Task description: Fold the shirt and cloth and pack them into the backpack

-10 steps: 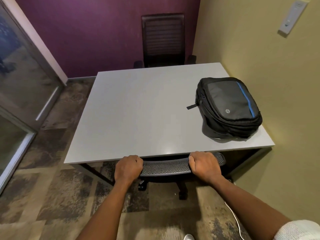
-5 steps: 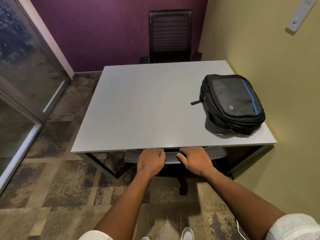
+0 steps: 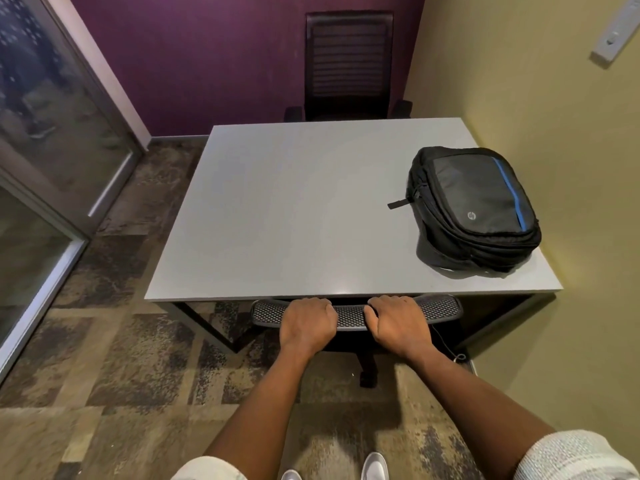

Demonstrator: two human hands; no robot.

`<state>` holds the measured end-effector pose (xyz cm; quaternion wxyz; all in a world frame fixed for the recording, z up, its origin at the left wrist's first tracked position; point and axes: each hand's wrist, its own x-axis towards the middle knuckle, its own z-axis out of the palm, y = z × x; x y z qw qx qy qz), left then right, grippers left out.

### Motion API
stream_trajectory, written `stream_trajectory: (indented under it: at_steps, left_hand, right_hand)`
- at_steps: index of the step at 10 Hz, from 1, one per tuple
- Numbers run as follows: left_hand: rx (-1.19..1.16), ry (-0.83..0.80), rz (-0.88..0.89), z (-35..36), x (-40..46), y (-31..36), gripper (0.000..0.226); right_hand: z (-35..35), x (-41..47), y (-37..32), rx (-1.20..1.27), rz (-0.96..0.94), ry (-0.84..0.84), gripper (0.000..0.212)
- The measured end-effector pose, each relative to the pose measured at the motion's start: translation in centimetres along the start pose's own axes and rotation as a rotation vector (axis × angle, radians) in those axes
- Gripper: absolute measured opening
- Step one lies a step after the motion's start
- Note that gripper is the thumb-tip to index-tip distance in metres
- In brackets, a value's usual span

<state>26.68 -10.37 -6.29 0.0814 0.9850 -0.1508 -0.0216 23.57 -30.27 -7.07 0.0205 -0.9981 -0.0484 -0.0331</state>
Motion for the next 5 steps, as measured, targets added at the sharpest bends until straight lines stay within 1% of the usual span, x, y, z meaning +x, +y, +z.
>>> stream_trajectory:
  at_steps: [2, 3, 4, 5]
  left_hand:
    - [0.018, -0.036, -0.009, -0.6, 0.0, 0.6, 0.051]
    - [-0.036, -0.08, -0.001, -1.7, -0.3, 1.2, 0.042]
    - [-0.149, 0.0, -0.01, -3.6, -0.1, 1.3, 0.037]
    - [-0.201, 0.069, -0.046, -7.3, 1.5, 0.5, 0.04]
  right_hand:
    - [-0.4, 0.2, 0.2, -0.01, 0.005, -0.06, 0.046]
    - [-0.9, -0.3, 0.4, 0.092, -0.008, -0.081, 0.047]
    - [-1.7, 0.0, 0.6, 0.151, -0.025, -0.046, 0.05]
    - [-4.6, 2.2, 0.3, 0.149, -0.041, 0.034, 0.063]
